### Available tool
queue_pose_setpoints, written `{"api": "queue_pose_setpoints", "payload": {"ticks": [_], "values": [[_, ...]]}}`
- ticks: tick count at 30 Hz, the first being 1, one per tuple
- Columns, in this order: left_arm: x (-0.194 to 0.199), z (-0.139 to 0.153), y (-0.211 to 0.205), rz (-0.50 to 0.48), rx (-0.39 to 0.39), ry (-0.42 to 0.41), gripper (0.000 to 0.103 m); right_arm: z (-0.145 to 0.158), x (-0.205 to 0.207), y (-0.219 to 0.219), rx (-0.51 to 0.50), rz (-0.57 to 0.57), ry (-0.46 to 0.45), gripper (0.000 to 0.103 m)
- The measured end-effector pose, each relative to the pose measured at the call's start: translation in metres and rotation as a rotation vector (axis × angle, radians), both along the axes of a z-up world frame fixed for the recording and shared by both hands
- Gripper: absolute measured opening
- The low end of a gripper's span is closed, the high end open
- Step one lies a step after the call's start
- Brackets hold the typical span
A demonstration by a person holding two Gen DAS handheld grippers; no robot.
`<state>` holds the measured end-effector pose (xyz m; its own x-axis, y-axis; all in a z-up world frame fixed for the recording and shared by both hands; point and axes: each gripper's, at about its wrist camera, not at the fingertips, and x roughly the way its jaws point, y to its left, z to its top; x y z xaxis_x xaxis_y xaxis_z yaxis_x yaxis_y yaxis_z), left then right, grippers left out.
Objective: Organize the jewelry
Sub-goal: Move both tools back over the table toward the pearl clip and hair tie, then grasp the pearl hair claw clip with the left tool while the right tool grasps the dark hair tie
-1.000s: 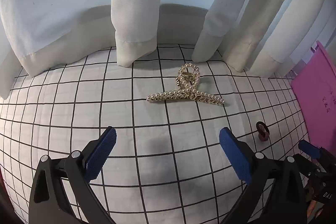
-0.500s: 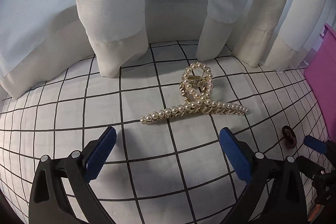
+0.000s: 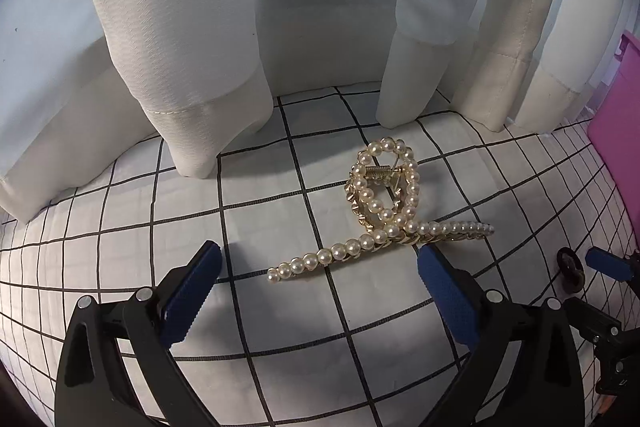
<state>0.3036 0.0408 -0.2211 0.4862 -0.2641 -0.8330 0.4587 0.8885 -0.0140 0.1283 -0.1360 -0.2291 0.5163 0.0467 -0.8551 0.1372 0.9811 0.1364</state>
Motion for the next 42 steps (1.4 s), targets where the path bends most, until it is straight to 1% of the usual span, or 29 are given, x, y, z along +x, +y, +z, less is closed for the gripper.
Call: {"api": "queue_pose_setpoints", "payload": {"ticks": [4, 13, 16, 19, 20, 21, 22, 23, 24, 25, 26, 27, 28, 29, 30, 31, 32, 34, 39, 40, 42], "values": [[0.003, 0.0, -0.011, 0.002, 0.006, -0.021, 0.097, -0.001, 0.003, 0.001, -0.018, 0.005, -0.007, 0.074], [0.004, 0.002, -0.035, 0.047, 0.013, -0.023, 0.098, -0.004, 0.006, 0.01, -0.094, 0.033, -0.028, 0.074], [-0.001, -0.001, -0.03, 0.054, 0.009, -0.028, 0.095, -0.005, 0.006, 0.012, -0.124, 0.05, -0.038, 0.074], [-0.005, -0.001, -0.028, 0.058, 0.006, -0.031, 0.091, -0.006, 0.007, 0.012, -0.125, 0.053, -0.046, 0.073], [-0.008, -0.001, -0.027, 0.057, 0.006, -0.035, 0.088, -0.006, 0.007, 0.012, -0.127, 0.054, -0.049, 0.073], [-0.01, -0.001, -0.026, 0.054, 0.003, -0.041, 0.082, -0.007, 0.008, 0.012, -0.128, 0.056, -0.051, 0.073], [-0.011, -0.001, -0.028, 0.046, -0.001, -0.047, 0.077, -0.006, 0.008, 0.012, -0.129, 0.06, -0.056, 0.069], [-0.016, 0.002, -0.026, 0.037, -0.004, -0.053, 0.07, -0.006, 0.008, 0.013, -0.134, 0.067, -0.06, 0.064], [-0.019, 0.003, -0.028, 0.029, -0.005, -0.058, 0.063, -0.005, 0.006, 0.013, -0.136, 0.079, -0.065, 0.061], [-0.021, 0.003, -0.03, 0.022, -0.005, -0.063, 0.06, -0.004, 0.007, 0.015, -0.138, 0.088, -0.069, 0.056], [-0.022, 0.004, -0.032, 0.016, -0.008, -0.065, 0.054, -0.004, 0.007, 0.017, -0.14, 0.096, -0.073, 0.051], [-0.025, 0.004, -0.034, 0.013, -0.013, -0.067, 0.045, -0.004, 0.008, 0.019, -0.139, 0.103, -0.076, 0.049], [-0.028, 0.005, -0.039, 0.013, -0.014, -0.072, 0.04, -0.004, 0.009, 0.021, -0.141, 0.107, -0.079, 0.041], [-0.03, 0.004, -0.041, 0.009, -0.019, -0.072, 0.028, -0.004, 0.009, 0.023, -0.148, 0.11, -0.081, 0.029], [-0.031, 0.004, -0.041, 0.007, -0.021, -0.072, 0.022, -0.004, 0.009, 0.024, -0.156, 0.112, -0.082, 0.024], [-0.033, 0.004, -0.042, 0.005, -0.022, -0.073, 0.017, -0.004, 0.009, 0.024, -0.158, 0.114, -0.082, 0.022], [-0.034, 0.004, -0.042, 0.004, -0.019, -0.074, 0.01, -0.004, 0.009, 0.023, -0.15, 0.112, -0.083, 0.02], [-0.04, 0.006, -0.042, 0.015, -0.003, -0.08, 0.008, -0.003, 0.008, 0.02, -0.133, 0.106, -0.085, 0.017], [-0.053, 0.012, -0.034, 0.031, -0.038, -0.061, 0.008, -0.002, 0.004, 0.014, -0.102, 0.092, -0.095, 0.017], [-0.06, 0.015, -0.027, 0.035, -0.047, -0.058, 0.008, 0.0, 0.003, 0.014, -0.097, 0.091, -0.101, 0.017], [-0.062, 0.018, -0.021, 0.042, -0.06, -0.051, 0.008, 0.002, -0.002, 0.011, -0.084, 0.085, -0.118, 0.017]]}}
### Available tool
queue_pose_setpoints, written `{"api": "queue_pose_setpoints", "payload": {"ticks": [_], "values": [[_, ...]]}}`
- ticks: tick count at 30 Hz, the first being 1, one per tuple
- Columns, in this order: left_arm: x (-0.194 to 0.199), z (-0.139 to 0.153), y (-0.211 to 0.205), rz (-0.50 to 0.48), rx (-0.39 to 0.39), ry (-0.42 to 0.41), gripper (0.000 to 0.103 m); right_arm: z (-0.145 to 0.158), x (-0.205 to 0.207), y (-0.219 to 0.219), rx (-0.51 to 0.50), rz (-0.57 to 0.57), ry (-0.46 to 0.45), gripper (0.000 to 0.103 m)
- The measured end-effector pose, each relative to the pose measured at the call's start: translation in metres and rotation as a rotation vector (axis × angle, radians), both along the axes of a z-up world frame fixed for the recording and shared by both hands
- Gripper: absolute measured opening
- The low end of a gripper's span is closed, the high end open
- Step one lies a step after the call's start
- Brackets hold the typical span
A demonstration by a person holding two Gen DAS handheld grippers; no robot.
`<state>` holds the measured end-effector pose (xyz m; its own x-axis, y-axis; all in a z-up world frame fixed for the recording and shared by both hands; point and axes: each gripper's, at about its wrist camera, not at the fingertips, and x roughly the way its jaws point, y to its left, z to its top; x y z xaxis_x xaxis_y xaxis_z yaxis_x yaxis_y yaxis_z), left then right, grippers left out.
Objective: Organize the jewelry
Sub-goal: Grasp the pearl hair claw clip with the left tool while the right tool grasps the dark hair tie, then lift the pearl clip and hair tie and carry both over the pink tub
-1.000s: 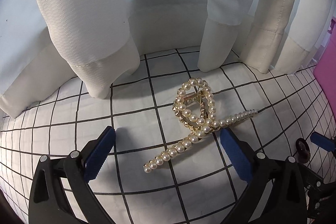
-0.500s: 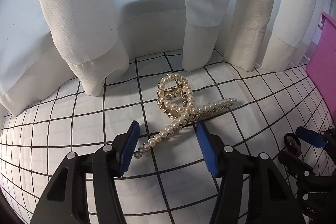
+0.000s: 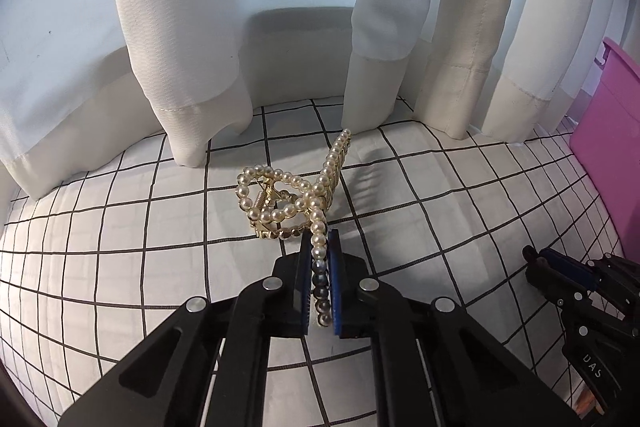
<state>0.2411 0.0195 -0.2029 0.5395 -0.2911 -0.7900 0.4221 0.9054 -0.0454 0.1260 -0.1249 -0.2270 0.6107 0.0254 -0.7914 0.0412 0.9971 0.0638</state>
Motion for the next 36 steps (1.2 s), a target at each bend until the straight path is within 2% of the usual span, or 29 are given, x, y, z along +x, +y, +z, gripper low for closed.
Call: {"api": "queue_pose_setpoints", "payload": {"ticks": [7, 15, 36], "values": [[-0.019, 0.012, 0.018, 0.001, -0.012, 0.0, 0.008, 0.008, -0.007, -0.007, 0.034, -0.002, -0.015, 0.017], [-0.02, 0.026, 0.026, 0.003, -0.032, 0.004, 0.008, 0.018, -0.012, -0.005, 0.044, 0.005, -0.013, 0.017], [-0.051, 0.119, 0.025, -0.057, -0.053, -0.045, 0.008, 0.133, -0.041, -0.007, 0.04, -0.014, -0.093, 0.017]]}}
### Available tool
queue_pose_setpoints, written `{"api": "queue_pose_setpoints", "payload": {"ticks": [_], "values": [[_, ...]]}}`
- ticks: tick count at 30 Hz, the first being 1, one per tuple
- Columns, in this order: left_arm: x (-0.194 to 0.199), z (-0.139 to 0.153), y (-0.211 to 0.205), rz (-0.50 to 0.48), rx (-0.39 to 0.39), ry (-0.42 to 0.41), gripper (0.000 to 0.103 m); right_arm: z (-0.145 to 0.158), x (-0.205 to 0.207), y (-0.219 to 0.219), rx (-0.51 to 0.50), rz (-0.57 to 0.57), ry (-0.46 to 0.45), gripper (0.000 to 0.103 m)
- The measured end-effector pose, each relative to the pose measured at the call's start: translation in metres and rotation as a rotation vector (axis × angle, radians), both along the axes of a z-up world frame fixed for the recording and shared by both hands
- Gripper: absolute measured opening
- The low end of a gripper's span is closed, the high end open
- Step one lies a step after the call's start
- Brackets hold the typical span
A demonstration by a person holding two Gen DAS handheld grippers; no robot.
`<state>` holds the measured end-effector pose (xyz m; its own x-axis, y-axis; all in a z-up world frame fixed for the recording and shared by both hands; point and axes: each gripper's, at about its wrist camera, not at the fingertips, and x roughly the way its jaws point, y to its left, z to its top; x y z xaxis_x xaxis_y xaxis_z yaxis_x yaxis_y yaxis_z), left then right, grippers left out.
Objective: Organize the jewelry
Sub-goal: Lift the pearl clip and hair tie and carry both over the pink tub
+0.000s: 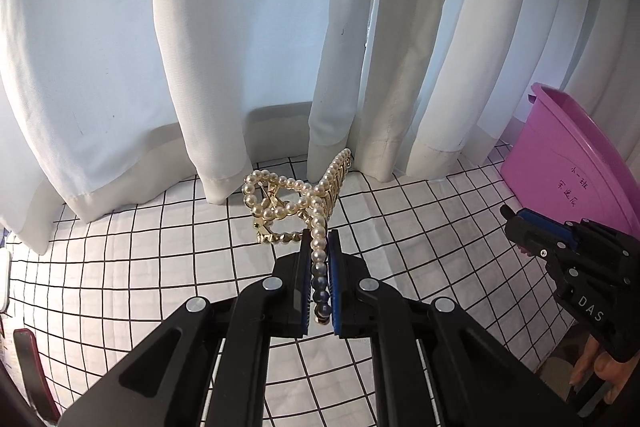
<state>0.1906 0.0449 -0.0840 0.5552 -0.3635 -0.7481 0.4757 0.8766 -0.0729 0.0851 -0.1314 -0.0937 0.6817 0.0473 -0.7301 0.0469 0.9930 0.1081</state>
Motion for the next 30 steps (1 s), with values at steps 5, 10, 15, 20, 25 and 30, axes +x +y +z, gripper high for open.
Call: {"api": "queue_pose_setpoints", "payload": {"ticks": [5, 10, 15, 20, 25, 30], "values": [[-0.014, 0.02, -0.01, -0.055, -0.01, -0.03, 0.008, 0.031, -0.015, -0.006, -0.025, -0.035, -0.039, 0.017], [-0.032, 0.034, -0.032, -0.135, -0.035, -0.055, 0.008, 0.051, -0.036, -0.024, -0.052, -0.092, -0.068, 0.017], [-0.049, 0.044, -0.069, -0.205, -0.053, -0.061, 0.008, 0.069, -0.066, -0.052, -0.074, -0.152, -0.102, 0.017], [-0.068, 0.062, -0.119, -0.266, -0.079, -0.091, 0.008, 0.085, -0.094, -0.099, -0.086, -0.21, -0.125, 0.017], [-0.087, 0.076, -0.182, -0.319, -0.103, -0.091, 0.008, 0.099, -0.12, -0.161, -0.085, -0.261, -0.138, 0.017], [-0.102, 0.081, -0.251, -0.35, -0.109, -0.059, 0.008, 0.102, -0.142, -0.226, -0.06, -0.303, -0.131, 0.017]]}}
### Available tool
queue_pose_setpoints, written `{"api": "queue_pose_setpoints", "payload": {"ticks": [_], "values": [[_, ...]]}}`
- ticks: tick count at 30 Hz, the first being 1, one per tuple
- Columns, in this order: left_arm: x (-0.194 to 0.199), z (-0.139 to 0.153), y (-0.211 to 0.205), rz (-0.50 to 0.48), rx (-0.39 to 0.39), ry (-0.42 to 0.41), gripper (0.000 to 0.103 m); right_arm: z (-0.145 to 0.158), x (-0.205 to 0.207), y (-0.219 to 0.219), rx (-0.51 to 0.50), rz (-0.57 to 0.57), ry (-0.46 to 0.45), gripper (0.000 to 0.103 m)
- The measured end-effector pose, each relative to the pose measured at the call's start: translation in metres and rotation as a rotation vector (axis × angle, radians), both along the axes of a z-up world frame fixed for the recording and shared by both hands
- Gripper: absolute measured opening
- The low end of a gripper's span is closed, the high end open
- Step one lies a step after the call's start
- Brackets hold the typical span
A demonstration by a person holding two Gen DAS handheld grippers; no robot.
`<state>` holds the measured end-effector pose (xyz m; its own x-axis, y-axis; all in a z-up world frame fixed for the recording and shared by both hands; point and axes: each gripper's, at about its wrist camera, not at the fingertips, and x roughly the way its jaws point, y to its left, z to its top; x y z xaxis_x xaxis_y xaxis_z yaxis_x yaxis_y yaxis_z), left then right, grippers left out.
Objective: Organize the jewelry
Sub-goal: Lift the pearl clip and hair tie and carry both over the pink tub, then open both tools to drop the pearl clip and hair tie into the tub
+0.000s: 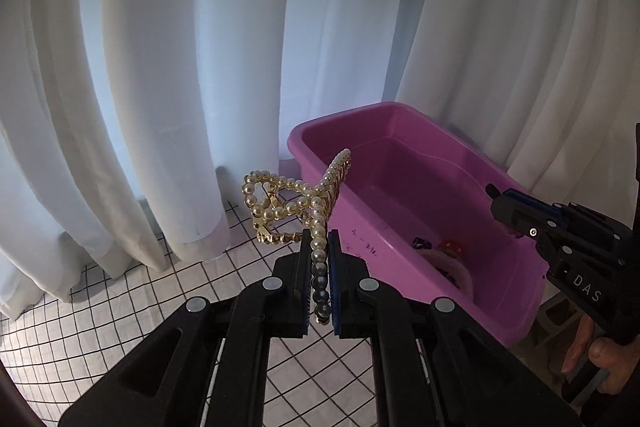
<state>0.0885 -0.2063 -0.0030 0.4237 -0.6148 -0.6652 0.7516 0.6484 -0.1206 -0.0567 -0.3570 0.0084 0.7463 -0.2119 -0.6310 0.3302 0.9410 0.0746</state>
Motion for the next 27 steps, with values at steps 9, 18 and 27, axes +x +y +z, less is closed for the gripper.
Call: {"api": "queue_pose_setpoints", "payload": {"ticks": [9, 18, 27], "values": [[-0.014, -0.005, -0.107, -0.007, 0.051, -0.003, 0.008, -0.018, -0.011, -0.082, 0.052, -0.027, 0.061, 0.017], [-0.005, -0.029, -0.163, 0.032, 0.148, 0.086, 0.008, -0.044, 0.0, -0.12, 0.118, 0.005, 0.153, 0.017], [0.005, -0.048, -0.187, 0.058, 0.219, 0.118, 0.008, -0.062, 0.015, -0.136, 0.172, 0.022, 0.212, 0.017]]}}
